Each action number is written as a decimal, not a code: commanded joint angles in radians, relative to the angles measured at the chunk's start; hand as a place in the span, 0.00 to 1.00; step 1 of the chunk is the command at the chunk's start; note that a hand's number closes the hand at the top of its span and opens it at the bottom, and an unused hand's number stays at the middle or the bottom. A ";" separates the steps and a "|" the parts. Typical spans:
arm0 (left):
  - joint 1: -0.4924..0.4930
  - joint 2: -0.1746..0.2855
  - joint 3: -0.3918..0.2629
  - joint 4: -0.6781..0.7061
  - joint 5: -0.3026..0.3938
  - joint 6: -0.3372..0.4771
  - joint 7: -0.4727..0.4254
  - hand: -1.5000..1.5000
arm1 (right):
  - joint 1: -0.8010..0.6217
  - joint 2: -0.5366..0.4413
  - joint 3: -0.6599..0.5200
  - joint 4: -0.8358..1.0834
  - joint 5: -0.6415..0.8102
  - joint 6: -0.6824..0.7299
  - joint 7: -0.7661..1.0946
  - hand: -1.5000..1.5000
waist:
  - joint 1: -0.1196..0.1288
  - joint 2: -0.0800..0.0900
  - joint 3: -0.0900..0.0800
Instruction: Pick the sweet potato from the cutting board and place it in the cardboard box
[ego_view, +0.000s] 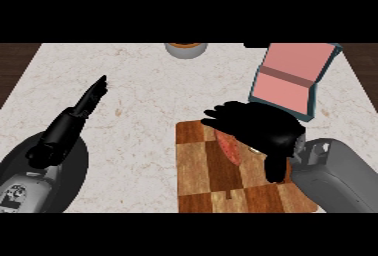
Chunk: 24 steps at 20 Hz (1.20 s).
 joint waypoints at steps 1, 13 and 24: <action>0.023 -0.023 0.035 0.074 -0.013 -0.039 -0.082 0.50 | 0.037 0.038 -0.006 -0.020 0.049 0.054 0.021 0.00 | -0.002 0.002 0.000; -0.037 -0.089 0.070 0.048 -0.077 -0.066 0.026 0.50 | 0.034 0.194 0.028 0.082 0.294 -0.010 0.019 0.00 | 0.003 0.002 0.000; 0.039 -0.131 0.092 -0.028 -0.135 -0.091 0.014 0.50 | 0.071 0.213 -0.001 0.284 0.477 -0.168 -0.129 0.00 | 0.005 0.003 0.001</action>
